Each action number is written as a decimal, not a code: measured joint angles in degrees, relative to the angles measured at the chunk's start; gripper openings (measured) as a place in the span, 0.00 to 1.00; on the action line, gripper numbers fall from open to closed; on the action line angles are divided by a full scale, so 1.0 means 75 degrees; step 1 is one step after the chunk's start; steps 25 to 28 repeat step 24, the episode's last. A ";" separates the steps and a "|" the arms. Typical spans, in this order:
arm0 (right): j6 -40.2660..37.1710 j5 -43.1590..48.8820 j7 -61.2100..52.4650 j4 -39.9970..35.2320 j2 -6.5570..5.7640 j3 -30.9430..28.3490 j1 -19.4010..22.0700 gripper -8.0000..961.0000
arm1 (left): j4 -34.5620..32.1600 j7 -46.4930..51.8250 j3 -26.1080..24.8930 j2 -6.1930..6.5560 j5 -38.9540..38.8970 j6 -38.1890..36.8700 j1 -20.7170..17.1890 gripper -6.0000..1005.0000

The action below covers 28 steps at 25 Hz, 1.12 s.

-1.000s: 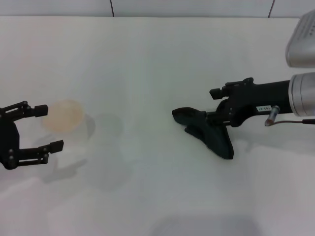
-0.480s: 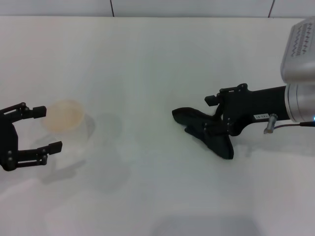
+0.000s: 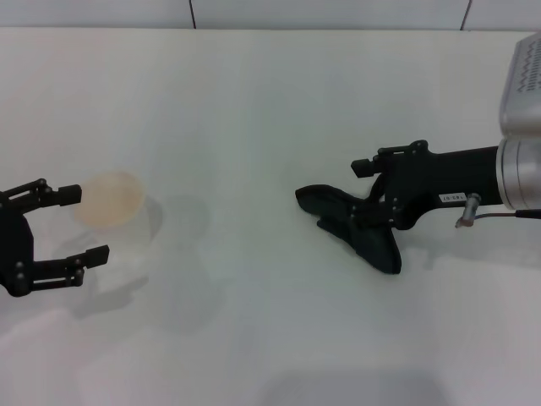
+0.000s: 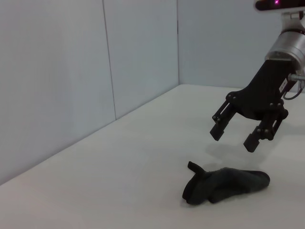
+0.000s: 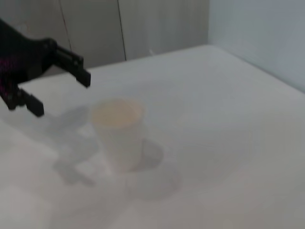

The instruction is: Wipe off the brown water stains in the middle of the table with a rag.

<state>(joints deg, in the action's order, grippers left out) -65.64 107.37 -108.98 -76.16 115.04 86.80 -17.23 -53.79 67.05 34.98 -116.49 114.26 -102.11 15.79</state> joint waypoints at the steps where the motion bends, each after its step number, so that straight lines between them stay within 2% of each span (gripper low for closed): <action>1: -0.0001 -0.0139 0.0104 0.0074 0.0000 -0.0029 0.0000 0.73 | 0.0000 -0.0002 0.0000 -0.0002 0.0000 0.0002 -0.0004 0.87; 6: -0.0136 -0.0798 0.0719 0.0390 0.0001 -0.0188 0.0015 0.73 | 0.0001 -0.0002 -0.0003 -0.0027 0.0000 0.0001 -0.0026 0.87; 28: -0.0387 -0.1152 0.1017 0.0545 0.0001 -0.0277 0.0012 0.73 | 0.0001 -0.0008 -0.0013 -0.0041 -0.0011 -0.0046 -0.0102 0.87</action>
